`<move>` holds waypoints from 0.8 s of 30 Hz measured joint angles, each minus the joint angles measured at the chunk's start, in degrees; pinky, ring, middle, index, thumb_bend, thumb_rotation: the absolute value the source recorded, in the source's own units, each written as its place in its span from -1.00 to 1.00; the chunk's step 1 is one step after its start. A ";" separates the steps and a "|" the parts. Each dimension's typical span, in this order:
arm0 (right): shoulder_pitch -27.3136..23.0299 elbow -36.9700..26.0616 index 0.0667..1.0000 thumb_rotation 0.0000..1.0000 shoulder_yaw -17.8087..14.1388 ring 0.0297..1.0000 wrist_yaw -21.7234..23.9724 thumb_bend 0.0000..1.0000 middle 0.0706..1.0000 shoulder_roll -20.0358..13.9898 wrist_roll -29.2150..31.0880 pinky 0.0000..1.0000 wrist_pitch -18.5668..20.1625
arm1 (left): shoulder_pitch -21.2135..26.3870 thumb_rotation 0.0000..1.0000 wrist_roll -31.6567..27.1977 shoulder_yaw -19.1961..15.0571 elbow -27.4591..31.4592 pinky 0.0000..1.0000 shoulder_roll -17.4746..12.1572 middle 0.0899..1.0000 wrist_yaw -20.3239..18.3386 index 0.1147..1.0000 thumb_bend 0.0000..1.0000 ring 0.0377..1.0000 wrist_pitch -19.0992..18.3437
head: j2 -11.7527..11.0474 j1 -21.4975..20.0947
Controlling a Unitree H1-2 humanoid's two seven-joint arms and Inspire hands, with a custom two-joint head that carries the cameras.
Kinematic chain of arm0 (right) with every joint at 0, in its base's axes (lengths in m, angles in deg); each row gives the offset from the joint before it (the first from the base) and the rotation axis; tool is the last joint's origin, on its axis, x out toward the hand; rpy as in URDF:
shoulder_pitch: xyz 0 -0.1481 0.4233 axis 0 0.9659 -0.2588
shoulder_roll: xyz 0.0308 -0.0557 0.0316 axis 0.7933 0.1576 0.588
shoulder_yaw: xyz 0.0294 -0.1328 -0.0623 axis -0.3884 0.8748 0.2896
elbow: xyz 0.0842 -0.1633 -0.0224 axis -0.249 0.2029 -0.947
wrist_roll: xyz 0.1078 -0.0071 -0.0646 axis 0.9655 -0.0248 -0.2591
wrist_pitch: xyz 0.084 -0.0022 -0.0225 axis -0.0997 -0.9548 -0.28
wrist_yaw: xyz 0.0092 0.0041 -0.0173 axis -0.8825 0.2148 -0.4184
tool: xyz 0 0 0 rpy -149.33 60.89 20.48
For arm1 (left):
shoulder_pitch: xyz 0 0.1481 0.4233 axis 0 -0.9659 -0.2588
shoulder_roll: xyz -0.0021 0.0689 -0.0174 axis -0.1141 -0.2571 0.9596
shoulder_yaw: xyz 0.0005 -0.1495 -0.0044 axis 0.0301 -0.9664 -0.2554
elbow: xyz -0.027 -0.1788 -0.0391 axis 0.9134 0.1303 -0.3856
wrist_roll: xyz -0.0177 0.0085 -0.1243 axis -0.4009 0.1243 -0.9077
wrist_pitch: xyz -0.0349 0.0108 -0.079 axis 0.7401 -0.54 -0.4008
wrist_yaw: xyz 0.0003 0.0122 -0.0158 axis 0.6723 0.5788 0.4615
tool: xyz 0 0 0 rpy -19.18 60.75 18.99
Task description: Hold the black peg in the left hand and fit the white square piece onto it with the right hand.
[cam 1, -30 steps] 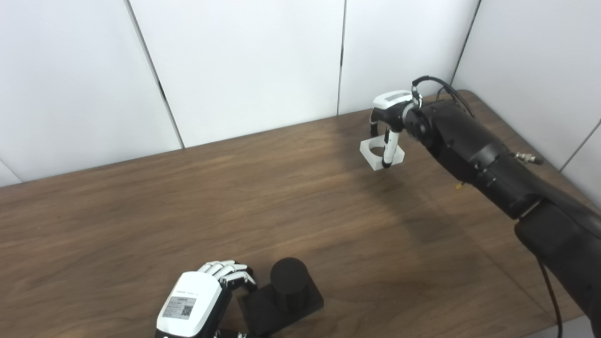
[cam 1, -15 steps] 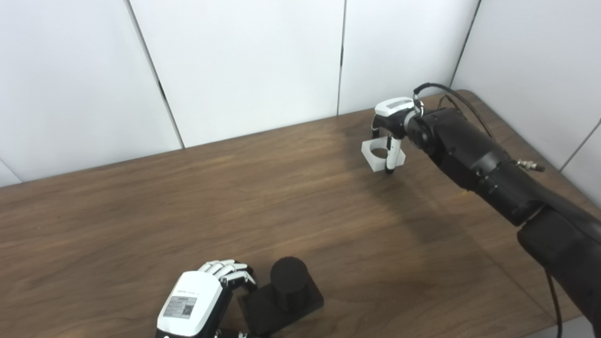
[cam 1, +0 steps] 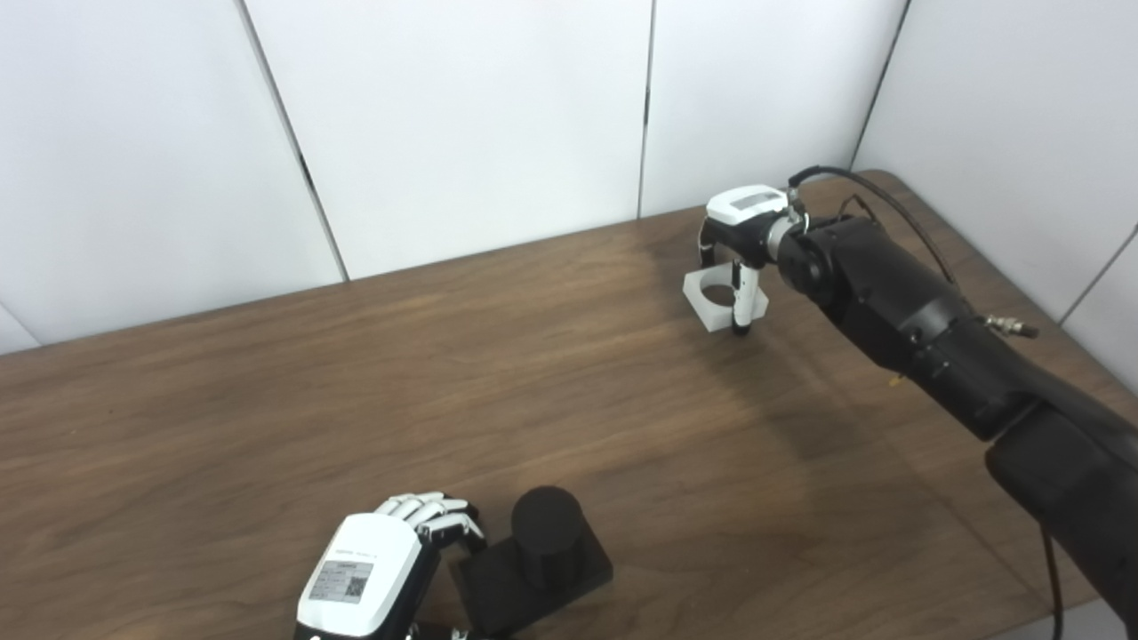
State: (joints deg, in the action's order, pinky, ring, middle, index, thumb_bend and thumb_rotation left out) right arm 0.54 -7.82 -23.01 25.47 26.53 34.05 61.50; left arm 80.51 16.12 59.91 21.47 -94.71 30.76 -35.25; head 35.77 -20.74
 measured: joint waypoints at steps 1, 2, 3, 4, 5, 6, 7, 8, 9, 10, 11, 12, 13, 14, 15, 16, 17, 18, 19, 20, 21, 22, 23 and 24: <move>0.00 0.02 -0.10 -0.74 0.00 0.76 -0.03 0.04 0.59 0.00 0.01 0.61 -0.07 | 0.00 -0.89 0.00 0.00 0.00 0.61 0.01 0.47 -0.01 -0.16 0.04 0.58 0.00 | 0.00 0.00; 0.00 0.02 -0.10 -0.74 0.00 0.76 -0.03 0.04 0.59 0.00 0.01 0.61 -0.11 | 0.00 -0.89 0.00 0.00 0.01 0.61 0.01 0.47 -0.03 -0.16 0.04 0.58 0.00 | 0.00 0.00; 0.00 0.02 -0.10 -0.74 0.00 0.75 -0.04 0.04 0.58 0.00 0.01 0.61 -0.17 | 0.00 -0.89 0.00 0.00 0.02 0.61 0.01 0.47 -0.06 -0.16 0.04 0.58 0.00 | 0.17 0.17; 0.00 0.03 -0.10 -0.74 0.00 0.75 -0.06 0.04 0.58 0.00 0.01 0.61 -0.24 | 0.00 -0.89 0.02 0.00 0.03 0.61 0.02 0.47 -0.09 -0.16 0.04 0.58 -0.01 | 0.18 0.18; 0.00 0.04 -0.10 -0.74 0.00 0.75 -0.10 0.04 0.57 -0.01 0.01 0.60 -0.33 | 0.01 -0.89 0.03 0.00 0.05 0.61 0.02 0.47 -0.24 -0.16 0.04 0.58 -0.01 | 0.18 0.18; 0.00 0.05 -0.10 -0.74 0.02 0.75 -0.13 0.04 0.57 -0.01 0.01 0.60 -0.47 | 0.02 -0.89 0.06 0.00 0.06 0.61 0.02 0.47 -0.29 -0.16 0.04 0.59 -0.02 | 0.26 0.26; 0.00 0.05 -0.10 -0.74 0.03 0.74 -0.13 0.04 0.57 -0.04 0.00 0.59 -0.73 | 0.02 -0.89 0.07 0.00 0.06 0.61 0.02 0.47 -0.31 -0.16 0.04 0.59 -0.02 | 0.26 0.26; 0.00 0.05 -0.10 -0.74 0.05 0.74 -0.13 0.04 0.57 -0.09 0.00 0.59 -0.98 | 0.02 -0.89 0.06 0.00 0.07 0.61 0.04 0.47 -0.31 -0.16 0.04 0.59 -0.02 | 0.26 0.26; 0.00 -0.01 -0.10 -0.74 0.05 0.75 -0.08 0.04 0.56 -0.12 0.00 0.60 -1.14 | 0.02 -0.89 0.07 -0.01 0.07 0.61 0.05 0.47 -0.32 -0.16 0.04 0.59 -0.02 | 0.26 0.26; 0.00 -0.08 -0.10 -0.74 0.05 0.75 0.02 0.04 0.56 -0.13 -0.01 0.61 -1.23 | 0.01 -0.89 0.07 -0.02 0.07 0.61 0.07 0.47 -0.32 -0.16 0.04 0.59 -0.02 | 0.44 0.44; 0.03 -0.26 -0.10 -0.74 0.07 0.74 0.24 0.05 0.56 -0.17 -0.02 0.60 -1.36 | 0.01 -0.89 0.07 -0.03 0.07 0.61 0.09 0.47 -0.32 -0.16 0.04 0.58 -0.02 | 0.44 0.53; 0.11 -0.66 -0.10 -0.74 0.08 0.75 0.41 0.05 0.56 -0.25 -0.01 0.60 -1.57 | 0.02 -0.89 0.07 -0.04 0.07 0.61 0.11 0.46 -0.32 -0.16 0.04 0.58 -0.02 | 0.44 0.53; 0.21 -1.13 -0.10 -0.73 0.11 0.76 0.50 0.05 0.57 -0.33 -0.03 0.61 -1.88 | 0.01 -0.89 0.07 -0.07 0.07 0.60 0.14 0.46 -0.32 -0.16 0.04 0.58 -0.02 | 0.70 1.05; 0.34 -1.98 -0.10 -0.73 0.15 0.76 0.67 0.05 0.57 -0.43 -0.06 0.61 -2.12 | 0.01 -0.89 0.09 -0.07 0.07 0.60 0.18 0.46 -0.31 -0.16 0.04 0.58 -0.02 | 0.70 1.05; 0.57 -3.14 -0.10 -0.73 0.14 0.76 0.93 0.05 0.56 -0.57 -0.06 0.61 -2.33 | 0.01 -0.89 0.14 -0.07 0.07 0.61 0.23 0.46 -0.31 -0.16 0.04 0.58 -0.03 | 0.79 1.32; 0.81 -4.63 -0.10 -0.73 0.15 0.77 1.25 0.05 0.57 -0.73 -0.07 0.63 -2.61 | 0.01 -0.89 0.20 -0.06 0.07 0.61 0.26 0.46 -0.31 -0.16 0.04 0.58 -0.03 | 0.88 1.58; 1.26 -6.97 -0.10 -0.73 0.14 0.78 1.67 0.05 0.56 -1.03 -0.12 0.65 -2.93 | 0.02 -0.89 0.26 -0.06 0.06 0.61 0.29 0.46 -0.31 -0.16 0.04 0.58 -0.02 | 0.88 1.58; 1.67 -9.44 -0.10 -0.73 0.15 0.78 2.16 0.05 0.57 -1.39 -0.12 0.66 -3.42 | 0.01 -0.89 0.28 -0.05 0.06 0.61 0.31 0.46 -0.31 -0.16 0.04 0.58 -0.02 | 1.05 2.02; 1.86 -11.48 -0.10 -0.73 0.16 0.79 2.94 0.05 0.57 -1.69 -0.10 0.67 -4.08 | 0.00 -0.89 0.29 -0.05 0.06 0.61 0.35 0.46 -0.31 -0.16 0.04 0.58 -0.02 | 1.14 2.28; 1.90 -13.38 -0.10 -0.73 0.19 0.79 3.47 0.05 0.57 -1.98 -0.09 0.67 -4.48 | 0.04 -0.89 0.36 -0.03 0.06 0.62 0.41 0.46 -0.31 -0.16 0.04 0.58 -0.02 | 1.14 2.29; 1.96 -15.05 -0.10 -0.73 0.11 0.79 3.99 0.05 0.56 -2.17 -0.11 0.69 -4.63 | 0.05 -0.89 0.41 0.01 0.06 0.62 0.50 0.46 -0.34 -0.16 0.04 0.58 -0.05 | 1.23 2.46; 2.22 -17.45 -0.10 -0.73 -0.08 0.79 4.68 0.05 0.56 -2.39 -0.14 0.70 -4.70 | 0.05 -0.89 0.43 0.02 0.06 0.62 0.54 0.46 -0.34 -0.16 0.04 0.58 -0.05 | 1.32 2.55; 2.62 -19.95 -0.10 -0.73 -0.35 0.79 5.36 0.05 0.56 -2.54 -0.16 0.71 -4.73 | 0.02 -0.89 0.45 0.01 0.06 0.62 0.58 0.46 -0.31 -0.16 0.04 0.58 -0.06 | 1.32 2.64; 2.90 -22.25 -0.10 -0.73 -0.42 0.79 5.92 0.05 0.57 -2.54 -0.17 0.72 -4.88 | 0.03 -0.89 0.48 0.02 0.06 0.62 0.59 0.47 -0.31 -0.16 0.04 0.58 -0.07 | 1.41 2.81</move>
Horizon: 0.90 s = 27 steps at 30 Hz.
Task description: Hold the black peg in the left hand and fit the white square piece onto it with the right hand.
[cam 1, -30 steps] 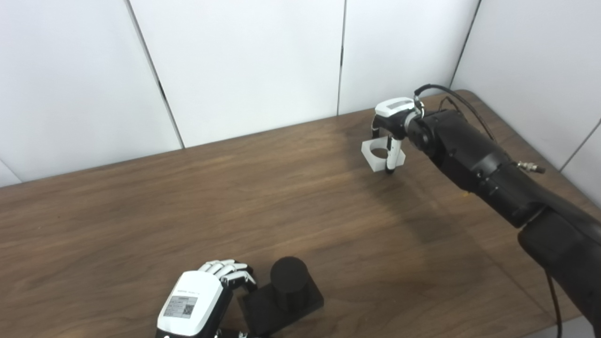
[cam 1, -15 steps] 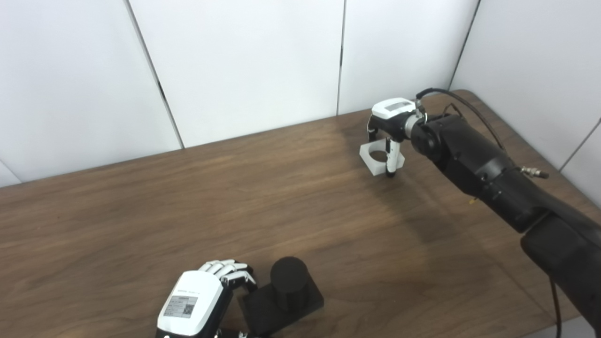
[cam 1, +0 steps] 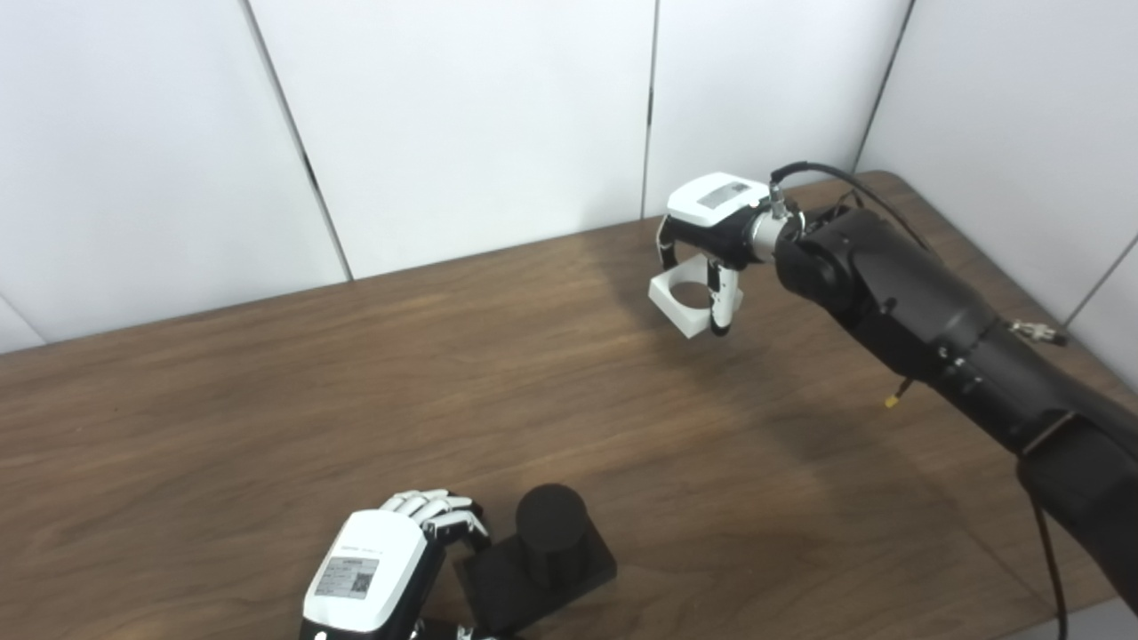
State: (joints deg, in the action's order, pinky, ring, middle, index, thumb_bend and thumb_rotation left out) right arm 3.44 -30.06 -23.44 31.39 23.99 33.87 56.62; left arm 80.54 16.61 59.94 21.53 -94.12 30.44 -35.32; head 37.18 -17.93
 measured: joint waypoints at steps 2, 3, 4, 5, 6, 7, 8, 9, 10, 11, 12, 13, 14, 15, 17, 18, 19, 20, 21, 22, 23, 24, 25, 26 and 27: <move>0.52 -3.75 -0.10 -0.73 0.01 0.80 1.57 0.05 0.58 0.02 -0.04 0.75 -0.54 | 0.02 -0.89 0.17 0.09 0.00 0.63 0.02 0.47 -0.04 -0.16 0.04 0.59 -0.02 | 0.26 0.62; 0.90 -5.70 -0.10 -0.73 0.00 0.80 3.06 0.05 0.58 0.03 -0.08 0.77 -0.60 | 0.02 -0.89 0.32 0.10 0.00 0.63 0.08 0.47 -0.05 -0.15 0.04 0.59 -0.04 | 0.35 0.79; 1.24 -7.68 -0.10 -0.73 -0.02 0.80 4.27 0.05 0.58 0.07 -0.10 0.79 -0.61 | 0.02 -0.89 0.42 0.10 0.01 0.63 0.20 0.47 -0.05 -0.16 0.04 0.59 -0.07 | 0.44 1.05; 1.56 -9.74 -0.10 -0.73 -0.05 0.80 5.28 0.05 0.57 0.20 -0.08 0.79 -0.60 | 0.01 -0.89 0.57 0.10 0.01 0.63 0.30 0.47 -0.04 -0.16 0.04 0.59 -0.09 | 0.53 1.14; 1.82 -11.39 -0.10 -0.73 -0.16 0.79 6.28 0.05 0.57 0.42 -0.02 0.80 -0.64 | 0.04 -0.89 0.75 0.14 0.02 0.62 0.36 0.47 -0.04 -0.16 0.04 0.59 -0.10 | 0.62 1.49; 2.12 -13.10 -0.10 -0.73 -0.26 0.79 7.35 0.05 0.56 0.68 0.08 0.80 -0.77 | 0.09 -0.89 0.94 0.20 0.02 0.62 0.42 0.47 -0.04 -0.16 0.04 0.59 -0.09 | 0.70 1.76; 2.34 -14.97 -0.10 -0.73 -0.39 0.79 8.42 0.05 0.56 0.91 0.20 0.82 -0.84 | 0.12 -0.89 1.11 0.26 0.01 0.62 0.52 0.46 -0.03 -0.16 0.04 0.58 -0.10 | 0.70 1.76; 2.50 -17.08 -0.10 -0.73 -0.47 0.78 9.46 0.05 0.55 1.10 0.49 0.84 -0.94 | 0.12 -0.89 1.31 0.32 0.01 0.62 0.67 0.47 -0.02 -0.16 0.04 0.59 -0.11 | 0.88 2.37; 2.58 -19.35 -0.10 -0.73 -0.66 0.78 10.34 0.05 0.55 1.42 0.92 0.84 -1.10 | 0.13 -0.89 1.58 0.41 0.01 0.62 0.83 0.47 0.01 -0.15 0.04 0.59 -0.11 | 0.88 2.37; 2.56 -20.65 -0.10 -0.73 -0.82 0.78 11.01 0.05 0.54 1.71 1.21 0.85 -1.19 | 0.15 -0.88 1.89 0.48 0.01 0.62 1.00 0.47 0.01 -0.15 0.04 0.59 -0.14 | 1.14 2.81; 2.53 -22.19 -0.10 -0.73 -1.24 0.78 11.93 0.05 0.54 2.34 1.53 0.85 -1.22 | 0.21 -0.88 2.29 0.60 0.01 0.62 1.19 0.47 0.01 -0.15 0.04 0.59 -0.18 | 1.32 3.16; 2.47 -23.46 -0.10 -0.73 -1.35 0.77 13.19 0.05 0.53 2.89 1.73 0.84 -1.22 | 0.23 -0.88 2.64 0.72 0.01 0.62 1.37 0.47 0.01 -0.15 0.04 0.59 -0.25 | 1.49 3.51; 2.51 -25.15 -0.10 -0.73 -1.40 0.76 14.41 0.05 0.52 3.28 1.99 0.84 -1.22 | 0.25 -0.88 3.04 0.83 0.01 0.62 1.56 0.47 0.02 -0.15 0.04 0.60 -0.30 | 1.58 3.78; 2.53 -26.72 -0.10 -0.73 -1.49 0.76 15.56 0.05 0.53 3.72 2.41 0.83 -1.21 | 0.26 -0.88 3.31 0.90 0.01 0.62 1.78 0.47 0.02 -0.15 0.04 0.60 -0.35 | 1.58 3.78; 2.52 -29.28 -0.11 -0.72 -2.01 0.77 17.22 0.05 0.54 5.02 3.48 0.85 -0.99 | 0.33 -0.88 3.78 1.06 0.01 0.64 2.09 0.48 0.01 -0.15 0.04 0.61 -0.64 | 2.20 4.92; 2.51 -30.42 -0.11 -0.72 -2.34 0.77 18.12 0.05 0.54 5.55 4.23 0.85 -0.67 | 0.42 -0.88 4.11 1.14 0.00 0.64 2.26 0.48 0.01 -0.15 0.04 0.61 -0.78 | 2.63 5.45; 2.49 -31.68 -0.11 -0.72 -2.68 0.78 18.89 0.05 0.54 6.00 5.00 0.86 -0.42 | 0.46 -0.88 4.34 1.23 -0.04 0.64 2.46 0.48 0.01 -0.15 0.03 0.61 -0.91 | 2.81 5.80; 2.49 -32.73 -0.11 -0.72 -3.12 0.78 19.83 0.05 0.54 6.50 5.47 0.86 -0.21 | 0.50 -0.88 4.42 1.30 -0.11 0.64 2.66 0.48 0.01 -0.15 0.03 0.61 -1.05 | 2.99 5.89; 2.41 -33.70 -0.11 -0.72 -3.40 0.78 20.65 0.05 0.54 6.80 5.92 0.86 0.27 | 0.55 -0.88 4.44 1.35 -0.24 0.64 2.82 0.48 0.01 -0.15 0.03 0.61 -1.13 | 3.34 6.24; 2.26 -34.88 -0.11 -0.72 -3.60 0.78 21.74 0.05 0.53 6.99 6.42 0.86 1.00 | 0.63 -0.88 4.44 1.40 -0.40 0.64 2.98 0.48 0.02 -0.15 0.03 0.61 -1.17 | 3.51 6.42; 1.86 -35.94 -0.11 -0.72 -3.71 0.78 23.30 0.05 0.53 7.19 6.72 0.85 1.66 | 0.72 -0.88 4.44 1.43 -0.53 0.64 3.06 0.49 0.03 -0.15 0.03 0.61 -1.19 | 3.69 6.59; 1.42 -36.69 -0.11 -0.72 -3.78 0.77 24.36 0.05 0.53 7.40 7.13 0.83 2.34 | 0.88 -0.88 4.48 1.52 -0.67 0.64 3.14 0.48 0.03 -0.15 0.03 0.61 -1.22 | 3.95 6.85; 0.91 -37.24 -0.11 -0.72 -3.82 0.76 25.46 0.05 0.53 7.63 7.64 0.82 3.05 | 1.08 -0.88 4.61 1.64 -0.79 0.64 3.19 0.48 0.03 -0.15 0.03 0.61 -1.24 | 4.13 7.03; 0.19 -37.88 -0.11 -0.72 -3.82 0.76 27.01 0.05 0.52 7.95 8.17 0.80 3.55 | 1.26 -0.88 4.90 1.80 -0.86 0.64 3.24 0.48 0.07 -0.15 0.03 0.61 -1.24 | 4.31 7.03; -0.46 -38.40 -0.11 -0.72 -3.75 0.75 28.27 0.05 0.52 8.31 8.78 0.79 4.00 | 1.40 -0.88 5.27 1.97 -0.87 0.65 3.32 0.48 0.09 -0.15 0.03 0.61 -1.24 | 4.48 7.12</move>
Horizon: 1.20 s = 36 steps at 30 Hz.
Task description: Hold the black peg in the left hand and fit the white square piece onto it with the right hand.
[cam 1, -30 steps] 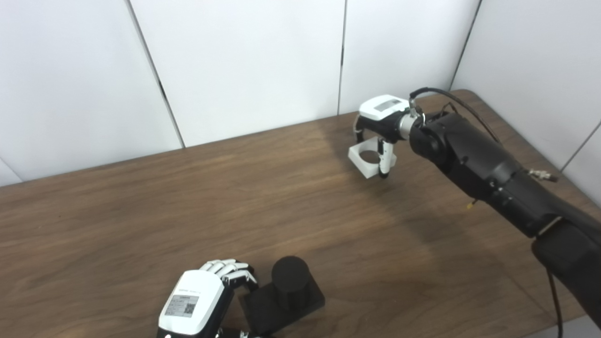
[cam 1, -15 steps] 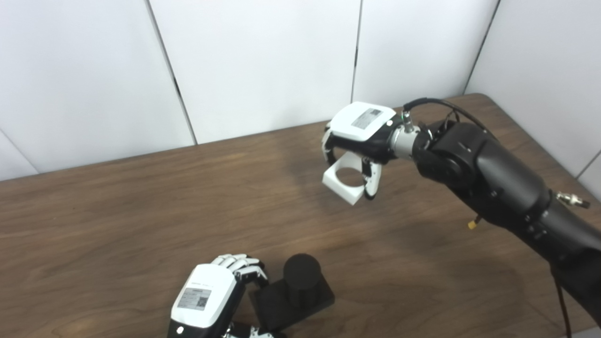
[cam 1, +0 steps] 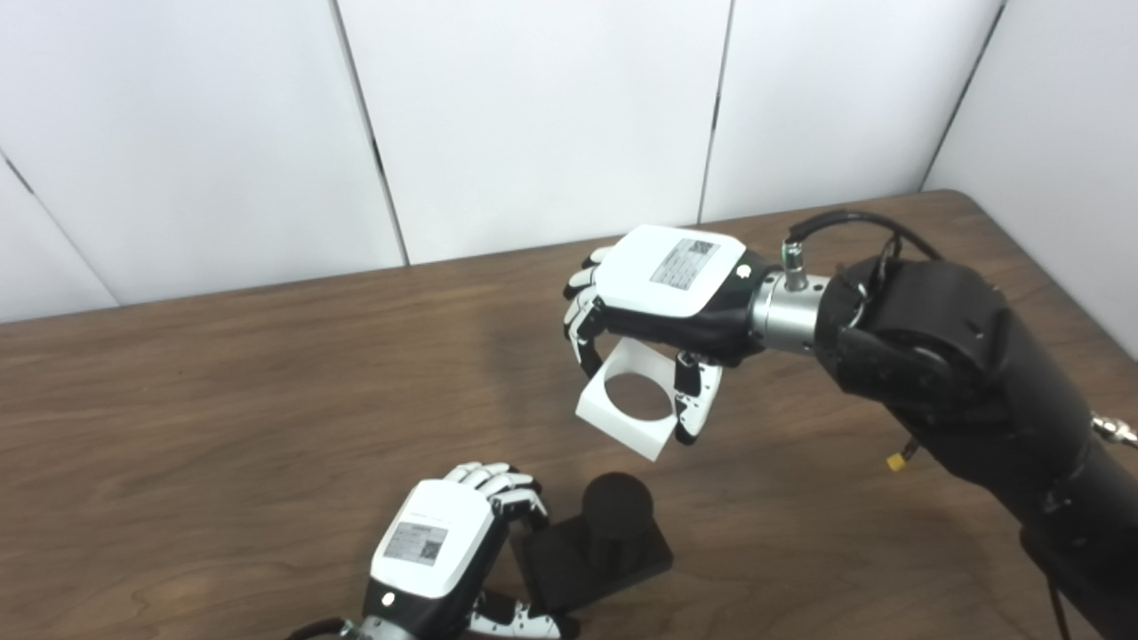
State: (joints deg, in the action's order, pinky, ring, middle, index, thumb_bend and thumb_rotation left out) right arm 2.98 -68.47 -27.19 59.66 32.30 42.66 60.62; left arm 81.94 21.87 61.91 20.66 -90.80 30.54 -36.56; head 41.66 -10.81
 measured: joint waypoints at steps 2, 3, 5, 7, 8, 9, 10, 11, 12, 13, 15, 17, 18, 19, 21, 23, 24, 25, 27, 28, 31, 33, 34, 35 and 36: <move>-1.31 -1.28 -0.11 -0.72 0.36 0.74 1.88 0.05 0.52 0.72 0.41 0.78 1.08 | 0.13 -0.88 0.34 0.17 -0.10 0.66 0.23 0.48 0.01 -0.15 0.03 0.62 0.00 | 0.18 0.09; -1.89 -2.07 -0.11 -0.72 0.51 0.73 3.02 0.05 0.51 1.09 0.38 0.76 1.43 | 0.10 -0.88 0.43 0.17 -0.12 0.66 0.35 0.47 0.05 -0.15 0.03 0.61 -0.01 | 0.44 0.09; -2.92 -2.88 -0.11 -0.72 1.06 0.72 4.36 0.05 0.50 1.82 0.30 0.74 1.72 | 0.15 -0.88 0.63 0.18 -0.21 0.66 0.48 0.47 0.13 -0.15 0.03 0.61 -0.03 | 0.53 0.18; -3.55 -3.87 -0.11 -0.72 1.61 0.73 4.63 0.05 0.50 2.54 0.15 0.74 1.81 | 0.16 -0.88 0.68 0.23 -0.26 0.66 0.54 0.47 0.18 -0.15 0.03 0.61 -0.03 | 0.88 0.35; -3.82 -4.18 -0.11 -0.72 2.05 0.73 4.68 0.05 0.49 2.68 0.14 0.74 1.90 | 0.17 -0.88 0.72 0.25 -0.26 0.66 0.55 0.47 0.19 -0.15 0.03 0.61 -0.03 | 0.88 0.35; -4.10 -4.22 -0.11 -0.72 2.33 0.73 4.71 0.05 0.49 2.72 0.13 0.74 1.99 | 0.20 -0.88 0.79 0.28 -0.26 0.66 0.56 0.48 0.20 -0.15 0.03 0.61 -0.03 | 0.88 0.35; -4.24 -4.24 -0.11 -0.72 2.34 0.73 4.73 0.05 0.49 2.70 0.11 0.75 2.24 | 0.21 -0.88 0.87 0.31 -0.26 0.66 0.58 0.48 0.20 -0.15 0.03 0.61 -0.03 | 0.88 0.35; -4.28 -4.29 -0.11 -0.72 2.33 0.72 4.73 0.05 0.48 2.66 0.10 0.75 2.49 | 0.20 -0.88 0.87 0.32 -0.26 0.66 0.59 0.48 0.20 -0.15 0.03 0.61 -0.03 | 1.23 0.27; -4.25 -4.37 -0.11 -0.72 2.33 0.72 4.73 0.05 0.48 2.57 0.14 0.74 2.65 | 0.20 -0.88 0.87 0.32 -0.26 0.66 0.60 0.48 0.21 -0.15 0.03 0.61 -0.03 | 1.23 0.26; -4.17 -4.48 -0.11 -0.72 2.33 0.72 4.73 0.05 0.48 2.45 0.17 0.73 2.79 | 0.21 -0.88 0.87 0.32 -0.26 0.65 0.60 0.47 0.21 -0.15 0.03 0.61 -0.02 | 1.23 0.26; -3.88 -4.70 -0.11 -0.72 2.33 0.72 4.73 0.05 0.48 2.05 0.17 0.73 2.83 | 0.21 -0.88 0.87 0.31 -0.26 0.65 0.61 0.47 0.21 -0.15 0.03 0.61 -0.03 | 1.76 -0.17; -3.26 -5.30 -0.11 -0.72 2.33 0.73 4.74 0.05 0.48 1.53 0.29 0.75 2.84 | 0.21 -0.88 0.91 0.34 -0.26 0.65 0.61 0.48 0.21 -0.15 0.03 0.61 -0.02 | 1.76 -0.17; -2.85 -5.58 -0.11 -0.72 2.33 0.73 4.74 0.05 0.48 1.26 0.54 0.76 2.85 | 0.22 -0.88 0.93 0.35 -0.26 0.66 0.61 0.48 0.21 -0.15 0.03 0.61 -0.03 | 1.93 -0.17; -2.51 -5.65 -0.11 -0.72 2.34 0.72 4.74 0.05 0.48 0.95 0.87 0.77 2.85 | 0.24 -0.88 0.98 0.36 -0.26 0.65 0.61 0.48 0.21 -0.15 0.03 0.61 -0.03 | 1.94 -0.17; -2.00 -5.76 -0.11 -0.73 2.33 0.72 4.74 0.05 0.47 0.17 1.39 0.78 2.85 | 0.24 -0.88 1.00 0.36 -0.26 0.65 0.61 0.47 0.21 -0.15 0.03 0.61 -0.03 | 2.11 -0.17; -1.45 -5.95 -0.11 -0.73 2.32 0.73 4.74 0.05 0.47 -0.61 2.01 0.78 2.86 | 0.23 -0.88 0.99 0.34 -0.26 0.65 0.61 0.47 0.21 -0.15 0.03 0.60 -0.03 | 2.20 -0.26; -1.05 -6.03 -0.11 -0.73 2.33 0.73 4.74 0.05 0.47 -0.89 2.18 0.79 2.89 | 0.24 -0.88 0.99 0.35 -0.25 0.65 0.61 0.47 0.21 -0.15 0.03 0.60 -0.02 | 2.29 -0.26; -0.65 -6.07 -0.11 -0.73 2.34 0.73 4.74 0.05 0.46 -1.12 2.27 0.79 2.93 | 0.23 -0.88 0.98 0.33 -0.25 0.64 0.62 0.47 0.21 -0.15 0.03 0.60 -0.02 | 2.29 -0.26; 0.14 -6.14 -0.11 -0.73 2.34 0.73 4.74 0.05 0.47 -1.51 2.28 0.80 3.02 | 0.22 -0.88 0.98 0.31 -0.25 0.64 0.63 0.47 0.21 -0.15 0.03 0.60 -0.03 | 2.46 -0.35; 0.43 -6.17 -0.11 -0.73 2.38 0.74 4.74 0.05 0.47 -1.65 2.29 0.81 3.08 | 0.21 -0.88 0.97 0.28 -0.25 0.64 0.64 0.47 0.21 -0.15 0.03 0.60 -0.03 | 2.46 -0.52; 0.89 -6.45 -0.11 -0.73 2.62 0.75 4.74 0.05 0.49 -1.77 2.28 0.82 3.26 | 0.21 -0.88 0.97 0.24 -0.25 0.64 0.64 0.47 0.19 -0.15 0.03 0.60 -0.03 | 2.46 -0.53; 1.14 -6.98 -0.11 -0.73 2.64 0.76 4.74 0.05 0.49 -1.77 2.29 0.84 3.32 | 0.21 -0.88 0.95 0.25 -0.25 0.64 0.66 0.47 0.18 -0.15 0.03 0.60 -0.03 | 2.55 -0.61; 1.27 -7.29 -0.11 -0.73 2.63 0.76 4.74 0.05 0.50 -1.77 2.29 0.85 3.36 | 0.21 -0.88 0.95 0.26 -0.24 0.64 0.67 0.48 0.16 -0.15 0.03 0.61 -0.03 | 2.64 -0.61; 1.44 -7.55 -0.11 -0.73 2.62 0.76 4.74 0.05 0.50 -1.77 2.34 0.86 3.39 | 0.21 -0.88 0.95 0.26 -0.24 0.63 0.67 0.48 0.13 -0.15 0.03 0.61 -0.03 | 2.64 -0.61; 1.59 -7.57 -0.11 -0.73 2.61 0.76 4.74 0.05 0.50 -1.77 2.38 0.86 3.42 | 0.22 -0.88 0.95 0.26 -0.24 0.63 0.67 0.48 0.10 -0.15 0.03 0.61 -0.03 | 2.73 -0.53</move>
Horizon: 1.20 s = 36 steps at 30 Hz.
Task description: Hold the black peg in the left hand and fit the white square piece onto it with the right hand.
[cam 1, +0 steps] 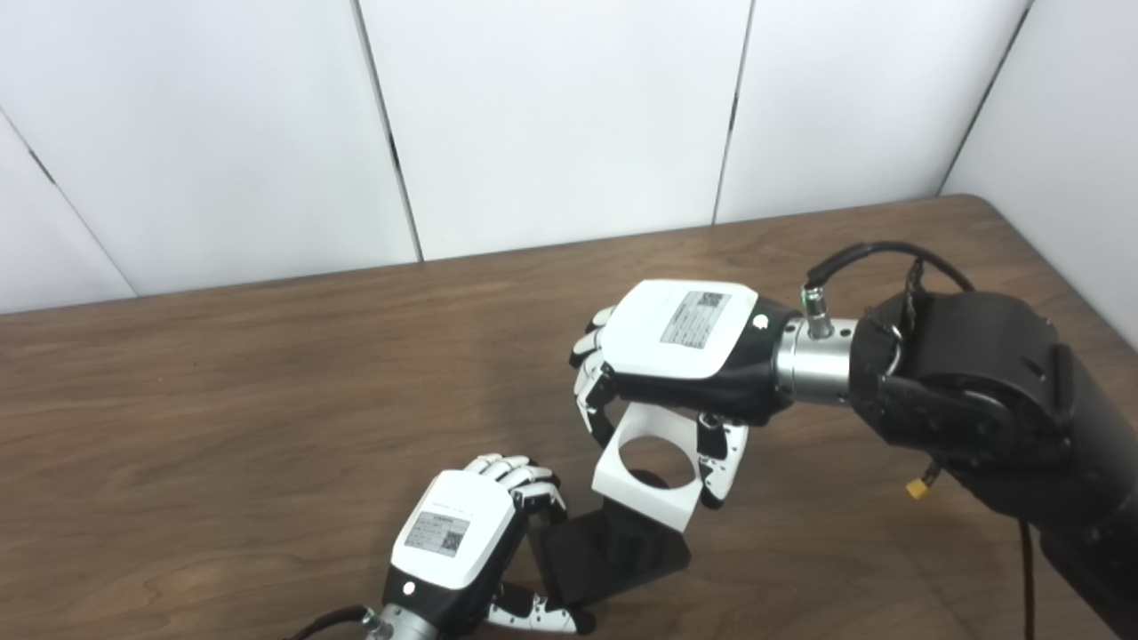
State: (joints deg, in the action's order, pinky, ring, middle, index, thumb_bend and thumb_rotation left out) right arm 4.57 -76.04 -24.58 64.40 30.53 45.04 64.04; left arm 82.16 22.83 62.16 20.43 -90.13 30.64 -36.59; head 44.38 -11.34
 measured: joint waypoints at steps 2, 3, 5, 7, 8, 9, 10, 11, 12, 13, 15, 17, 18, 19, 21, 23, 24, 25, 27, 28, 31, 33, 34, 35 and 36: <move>0.40 0.00 -0.11 -0.73 -0.02 0.76 0.00 0.05 0.50 0.00 -0.01 0.87 0.02 | -0.01 -0.88 0.00 -0.01 0.00 0.63 0.00 0.48 -0.02 -0.15 0.03 0.60 -0.01 | 0.00 0.00; 0.65 0.01 -0.11 -0.73 -0.01 0.77 -0.01 0.05 0.49 0.00 -0.01 0.89 0.02 | 0.00 -0.88 0.00 -0.01 0.00 0.63 0.03 0.48 -0.02 -0.15 0.03 0.60 -0.06 | 0.00 0.00; 1.26 0.03 -0.11 -0.74 -0.10 0.77 -0.03 0.05 0.50 0.01 -0.02 0.90 0.05 | 0.00 -0.88 0.01 -0.01 0.04 0.63 0.06 0.48 -0.10 -0.15 0.03 0.60 -0.14 | 0.09 0.00; 1.88 0.06 -0.11 -0.74 -0.13 0.77 -0.04 0.05 0.50 0.06 -0.02 0.90 0.09 | 0.00 -0.88 0.00 -0.01 0.06 0.63 0.07 0.48 -0.12 -0.15 0.03 0.60 -0.20 | 0.09 0.00; 2.12 0.07 -0.11 -0.74 -0.13 0.77 -0.05 0.05 0.50 0.09 -0.04 0.89 0.10 | 0.00 -0.88 0.01 0.00 0.06 0.63 0.07 0.48 -0.13 -0.15 0.03 0.60 -0.24 | 0.18 0.26; 2.35 0.07 -0.11 -0.74 -0.12 0.77 -0.06 0.05 0.50 0.14 -0.10 0.89 0.10 | 0.00 -0.88 0.00 0.00 0.07 0.63 0.07 0.48 -0.14 -0.15 0.03 0.60 -0.27 | 0.18 0.26; 2.59 0.10 -0.11 -0.74 -0.09 0.77 -0.07 0.05 0.50 0.27 -0.18 0.89 0.10 | -0.01 -0.88 0.01 0.00 0.08 0.64 0.07 0.48 -0.16 -0.15 0.03 0.61 -0.34 | 0.18 0.18; 2.79 0.14 -0.11 -0.74 -0.02 0.77 -0.07 0.05 0.50 0.46 -0.31 0.89 0.10 | -0.01 -0.88 0.01 0.01 0.11 0.64 0.08 0.48 -0.23 -0.15 0.03 0.61 -0.40 | 0.18 0.18; 2.98 0.25 -0.11 -0.74 0.06 0.77 -0.07 0.05 0.50 0.74 -0.47 0.89 0.09 | -0.01 -0.87 0.01 0.02 0.16 0.64 0.10 0.48 -0.32 -0.15 0.03 0.61 -0.52 | 0.26 0.35; 3.16 0.40 -0.11 -0.74 0.17 0.77 -0.07 0.05 0.50 1.09 -0.60 0.89 0.09 | -0.01 -0.88 0.01 0.03 0.19 0.64 0.12 0.48 -0.39 -0.15 0.03 0.61 -0.58 | 0.26 0.44; 3.38 0.92 -0.11 -0.74 0.34 0.77 -0.08 0.05 0.49 1.89 -0.72 0.89 0.09 | -0.01 -0.88 0.02 0.07 0.23 0.63 0.13 0.48 -0.43 -0.15 0.03 0.61 -0.65 | 0.26 0.44; 3.46 1.63 -0.11 -0.74 0.31 0.77 -0.11 0.05 0.49 2.01 -0.81 0.89 0.07 | 0.00 -0.87 0.02 0.11 0.23 0.64 0.19 0.48 -0.50 -0.15 0.03 0.61 -0.72 | 0.18 0.44; 3.53 1.90 -0.11 -0.74 0.23 0.77 -0.13 0.05 0.49 2.01 -0.99 0.89 0.05 | -0.01 -0.87 0.02 0.11 0.23 0.64 0.22 0.49 -0.52 -0.15 0.03 0.61 -0.76 | 0.18 0.44; 3.60 2.05 -0.11 -0.74 0.19 0.77 -0.15 0.05 0.50 2.01 -1.20 0.89 0.02 | 0.00 -0.87 0.02 0.11 0.23 0.64 0.22 0.49 -0.54 -0.15 0.03 0.61 -0.77 | 0.18 0.44; 3.79 2.07 -0.11 -0.74 0.18 0.77 -0.19 0.05 0.50 2.00 -1.38 0.89 -0.11 | 0.01 -0.87 0.02 0.10 0.24 0.64 0.22 0.48 -0.56 -0.15 0.03 0.61 -0.77 | 0.18 0.53; 3.98 2.07 -0.11 -0.74 0.18 0.77 -0.23 0.05 0.50 2.00 -1.53 0.89 -0.23 | 0.01 -0.87 0.02 0.10 0.24 0.65 0.22 0.48 -0.56 -0.15 0.03 0.61 -0.77 | 0.18 0.53; 4.04 2.07 -0.11 -0.73 0.19 0.77 -0.24 0.05 0.50 2.00 -1.66 0.90 -0.26 | 0.01 -0.87 0.02 0.11 0.24 0.65 0.22 0.49 -0.57 -0.15 0.03 0.61 -0.77 | 0.26 0.53; 4.08 2.08 -0.11 -0.73 0.19 0.77 -0.29 0.05 0.50 2.01 -1.86 0.90 -0.28 | 0.02 -0.87 0.03 0.11 0.24 0.65 0.22 0.49 -0.58 -0.15 0.03 0.61 -0.79 | 0.26 0.53; 4.11 2.08 -0.11 -0.73 0.21 0.78 -0.30 0.05 0.50 2.01 -2.28 0.92 -0.30 | 0.02 -0.87 0.03 0.12 0.25 0.65 0.23 0.49 -0.62 -0.15 0.03 0.62 -0.80 | 0.18 0.53; 4.14 2.08 -0.11 -0.73 0.22 0.78 -0.31 0.05 0.50 2.01 -2.44 0.93 -0.30 | 0.03 -0.87 0.03 0.13 0.25 0.65 0.23 0.49 -0.66 -0.15 0.03 0.62 -0.80 | 0.18 0.53; 4.51 2.08 -0.10 -0.73 0.27 0.78 -0.33 0.05 0.50 2.01 -2.85 0.94 -0.36 | 0.06 -0.87 0.05 0.14 0.25 0.65 0.25 0.49 -0.73 -0.15 0.02 0.62 -0.80 | 0.26 0.62; 4.90 2.08 -0.10 -0.73 0.36 0.78 -0.32 0.05 0.50 2.01 -3.26 0.94 -0.43 | 0.06 -0.87 0.05 0.14 0.25 0.65 0.26 0.49 -0.74 -0.15 0.03 0.62 -0.80 | 0.26 0.62; 5.06 2.08 -0.10 -0.73 0.40 0.78 -0.31 0.05 0.50 2.02 -3.56 0.95 -0.43 | 0.06 -0.87 0.05 0.14 0.25 0.65 0.27 0.49 -0.74 -0.15 0.03 0.62 -0.81 | 0.26 0.62; 5.18 2.08 -0.10 -0.73 0.43 0.78 -0.28 0.05 0.50 2.02 -3.77 0.95 -0.43 | 0.05 -0.88 0.05 0.13 0.25 0.65 0.27 0.49 -0.74 -0.15 0.03 0.61 -0.81 | 0.26 0.62; 5.25 2.08 -0.10 -0.73 0.45 0.79 -0.25 0.05 0.51 2.02 -3.93 0.95 -0.43 | 0.05 -0.88 0.05 0.13 0.25 0.65 0.28 0.48 -0.74 -0.15 0.03 0.61 -0.82 | 0.26 0.62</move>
State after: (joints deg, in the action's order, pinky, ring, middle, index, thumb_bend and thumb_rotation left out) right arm 9.82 -73.96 -24.13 64.16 32.55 41.11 63.61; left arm 82.21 22.87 62.29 20.68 -89.86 29.90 -37.40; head 44.65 -10.72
